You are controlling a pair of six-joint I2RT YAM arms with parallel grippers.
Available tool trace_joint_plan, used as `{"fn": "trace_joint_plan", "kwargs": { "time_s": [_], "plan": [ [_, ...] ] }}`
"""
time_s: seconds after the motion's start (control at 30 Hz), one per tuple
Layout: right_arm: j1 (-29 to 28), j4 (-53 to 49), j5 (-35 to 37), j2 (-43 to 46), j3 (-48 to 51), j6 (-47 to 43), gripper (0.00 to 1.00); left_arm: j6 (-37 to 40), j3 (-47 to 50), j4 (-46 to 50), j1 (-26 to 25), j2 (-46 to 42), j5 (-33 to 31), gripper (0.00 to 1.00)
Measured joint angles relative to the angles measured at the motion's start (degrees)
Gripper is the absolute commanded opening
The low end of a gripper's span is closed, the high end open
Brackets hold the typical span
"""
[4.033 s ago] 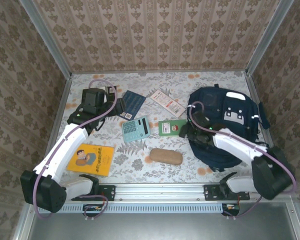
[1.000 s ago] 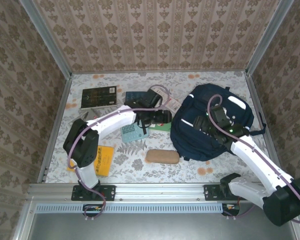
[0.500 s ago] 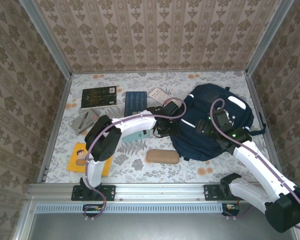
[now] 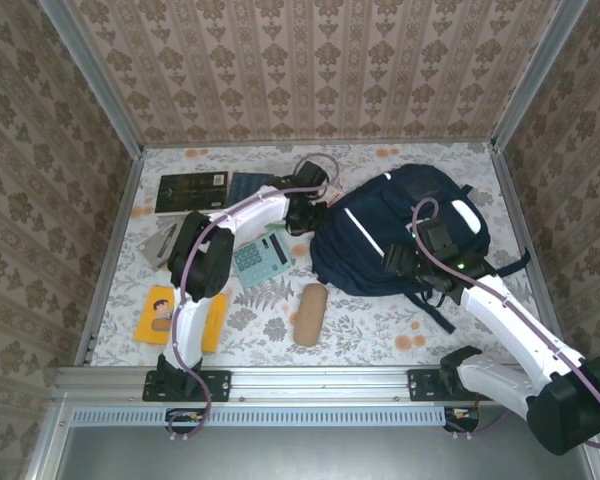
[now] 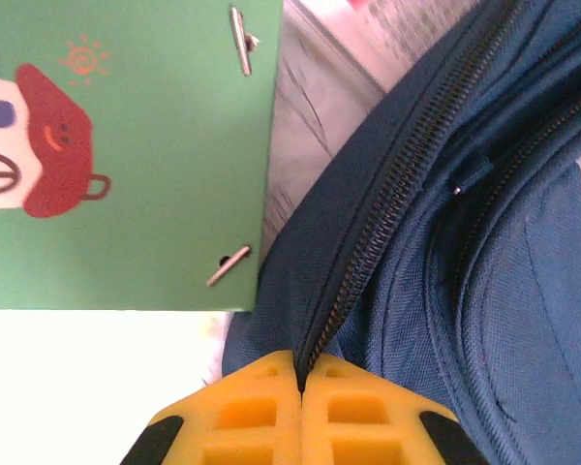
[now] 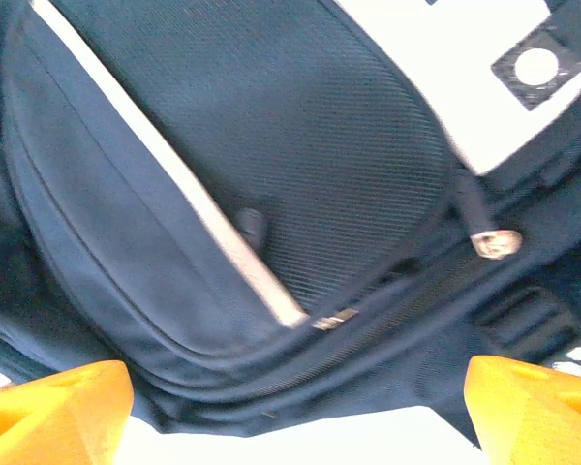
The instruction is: Pack the student bag
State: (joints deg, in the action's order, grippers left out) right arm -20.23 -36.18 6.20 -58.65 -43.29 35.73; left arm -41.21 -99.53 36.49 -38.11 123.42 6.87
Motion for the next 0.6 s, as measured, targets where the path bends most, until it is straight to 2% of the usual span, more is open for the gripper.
{"fn": "trace_joint_plan", "kwargs": {
  "time_s": [0.13,0.2,0.27,0.37,0.43,0.6],
  "plan": [
    [0.0,0.2,-1.6,-2.3,-0.2,-0.7,0.88,5.0,-5.8,2.3,3.9,3.7,0.2,0.02],
    [0.0,0.3,-2.1,-3.3,-0.3,-1.1,0.84,7.0,-8.7,3.5,5.1,5.3,0.1,0.15],
    [-0.1,0.4,-2.4,-4.1,-0.4,-1.6,0.81,9.0,-11.0,4.5,5.9,6.4,-0.1,0.34],
    [-0.3,0.4,-2.4,-5.0,-0.4,-1.7,0.8,10.1,-12.2,5.2,6.4,6.5,-0.4,0.43],
    [-0.3,0.6,-2.4,-5.2,-0.4,-1.7,0.77,10.5,-12.3,5.3,6.3,6.2,-0.7,0.47],
    [-0.4,1.7,-2.4,-5.2,-0.3,-1.6,0.74,10.9,-7.4,5.5,4.1,1.2,-1.5,0.49]
  ]
}}
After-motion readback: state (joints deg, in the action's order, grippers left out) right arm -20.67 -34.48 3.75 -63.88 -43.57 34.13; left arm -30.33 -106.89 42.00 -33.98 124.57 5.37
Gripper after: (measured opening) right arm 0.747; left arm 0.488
